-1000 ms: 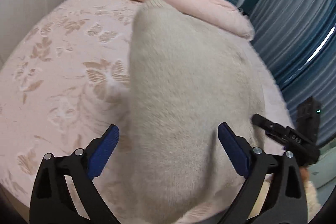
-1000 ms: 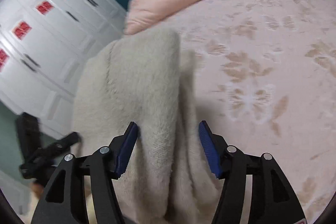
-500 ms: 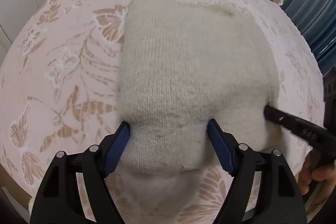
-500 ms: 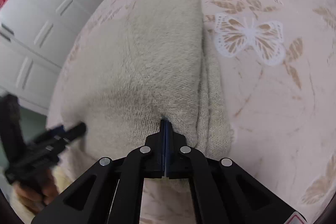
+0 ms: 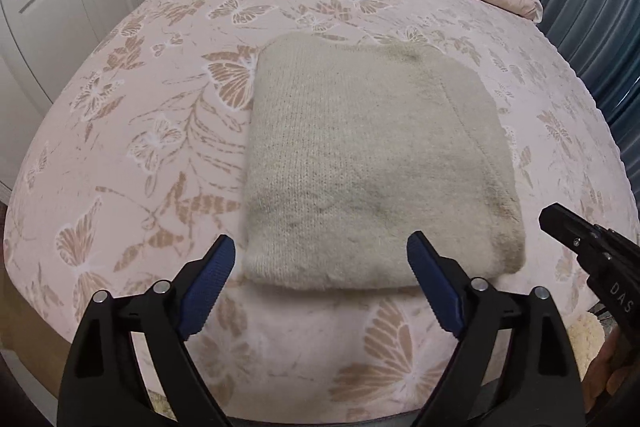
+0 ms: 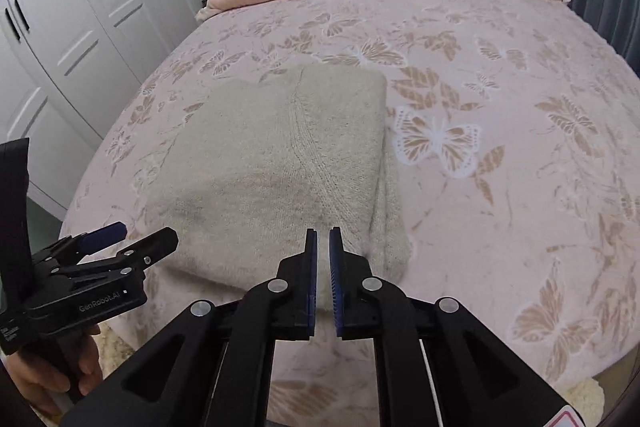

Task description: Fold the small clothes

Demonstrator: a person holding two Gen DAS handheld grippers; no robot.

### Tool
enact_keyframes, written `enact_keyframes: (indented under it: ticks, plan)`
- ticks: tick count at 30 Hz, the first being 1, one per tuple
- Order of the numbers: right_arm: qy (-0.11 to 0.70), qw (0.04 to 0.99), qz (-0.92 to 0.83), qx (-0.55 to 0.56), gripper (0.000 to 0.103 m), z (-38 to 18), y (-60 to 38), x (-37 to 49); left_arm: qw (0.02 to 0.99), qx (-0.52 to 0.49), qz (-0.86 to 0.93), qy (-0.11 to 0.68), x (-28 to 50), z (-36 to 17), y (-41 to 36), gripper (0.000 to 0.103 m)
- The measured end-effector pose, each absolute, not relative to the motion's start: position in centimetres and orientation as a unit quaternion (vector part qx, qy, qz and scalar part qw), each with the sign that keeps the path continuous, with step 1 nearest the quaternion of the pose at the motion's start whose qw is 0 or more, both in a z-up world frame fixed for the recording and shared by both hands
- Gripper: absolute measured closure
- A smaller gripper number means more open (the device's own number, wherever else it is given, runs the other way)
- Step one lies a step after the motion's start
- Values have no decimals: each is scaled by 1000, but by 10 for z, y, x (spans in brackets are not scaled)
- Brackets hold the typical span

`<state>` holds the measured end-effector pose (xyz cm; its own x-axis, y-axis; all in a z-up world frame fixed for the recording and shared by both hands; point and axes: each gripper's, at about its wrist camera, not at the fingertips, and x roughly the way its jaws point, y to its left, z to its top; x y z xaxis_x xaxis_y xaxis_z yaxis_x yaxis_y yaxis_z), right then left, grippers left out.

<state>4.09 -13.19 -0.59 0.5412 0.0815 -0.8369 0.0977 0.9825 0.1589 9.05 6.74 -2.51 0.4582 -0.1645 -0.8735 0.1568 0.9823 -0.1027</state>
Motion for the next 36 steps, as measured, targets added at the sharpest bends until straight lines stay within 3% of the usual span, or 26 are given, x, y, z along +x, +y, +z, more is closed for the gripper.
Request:
enact_keyframes:
  ticks: [1, 3, 6, 8, 17, 36]
  plan:
    - [479, 872, -17, 98, 84, -5, -133, 32, 857, -1, -91, 506, 84, -20, 66, 14]
    - [474, 873, -42, 112, 62, -4, -137, 14, 866, 12, -84, 492, 70, -9, 61, 12]
    - [464, 877, -67, 102, 46, -6, -135, -12, 877, 34, -77, 473, 48, -2, 53, 7]
    - [465, 877, -77, 93, 42, -11, -131, -26, 877, 34, -80, 472, 36, -4, 49, 7]
    - [445, 889, -87, 70, 37, -11, -121, -56, 875, 15, -61, 481, -6, -22, 44, 8]
    - [443, 889, -91, 78, 36, -7, -110, -65, 888, 32, -37, 457, -16, -12, 50, 8]
